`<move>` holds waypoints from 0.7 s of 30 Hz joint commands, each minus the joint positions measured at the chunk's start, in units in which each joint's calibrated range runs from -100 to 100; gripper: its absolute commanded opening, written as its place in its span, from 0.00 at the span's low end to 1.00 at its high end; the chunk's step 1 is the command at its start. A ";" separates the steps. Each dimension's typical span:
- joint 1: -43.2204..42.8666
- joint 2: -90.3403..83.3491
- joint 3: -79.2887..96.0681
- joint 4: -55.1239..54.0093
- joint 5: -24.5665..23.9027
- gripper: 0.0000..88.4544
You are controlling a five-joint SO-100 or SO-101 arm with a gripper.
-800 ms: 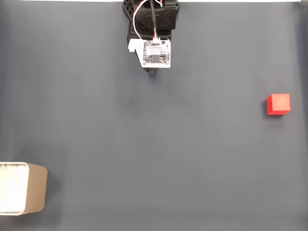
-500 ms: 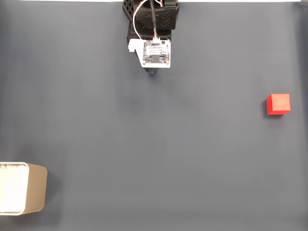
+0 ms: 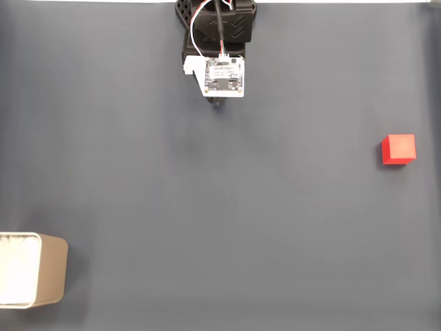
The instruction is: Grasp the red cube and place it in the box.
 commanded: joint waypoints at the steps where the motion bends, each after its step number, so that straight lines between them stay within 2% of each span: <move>1: -0.22 0.09 0.54 1.12 -0.34 0.00; 6: -0.22 0.09 0.54 1.12 0.20 0.00; 10: 0.06 0.09 0.45 -2.90 0.15 0.00; 16: 1.27 1.21 -2.47 -19.70 -0.54 0.00; 21: 0.35 6.59 -13.69 -32.98 -0.54 0.00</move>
